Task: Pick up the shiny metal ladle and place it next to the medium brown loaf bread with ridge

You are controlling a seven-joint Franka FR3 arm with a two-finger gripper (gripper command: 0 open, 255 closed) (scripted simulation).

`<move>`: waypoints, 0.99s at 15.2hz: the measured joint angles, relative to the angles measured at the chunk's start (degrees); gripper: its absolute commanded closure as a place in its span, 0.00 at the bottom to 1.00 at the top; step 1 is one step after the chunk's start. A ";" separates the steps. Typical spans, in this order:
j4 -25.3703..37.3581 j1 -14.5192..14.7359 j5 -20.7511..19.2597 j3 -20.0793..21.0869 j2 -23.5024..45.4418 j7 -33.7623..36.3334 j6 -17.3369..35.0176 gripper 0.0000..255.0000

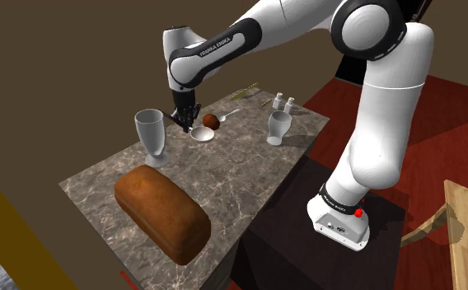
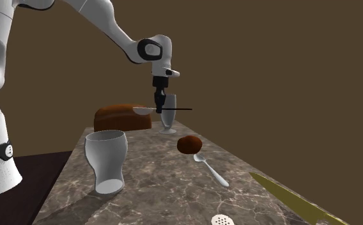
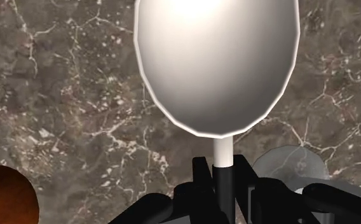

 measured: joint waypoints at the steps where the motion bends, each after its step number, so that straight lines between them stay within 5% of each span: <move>1: -0.03 -0.04 -0.03 -0.04 0.55 -0.09 0.57 1.00; 15: -2.87 0.19 -0.50 -0.24 6.71 0.07 9.56 1.00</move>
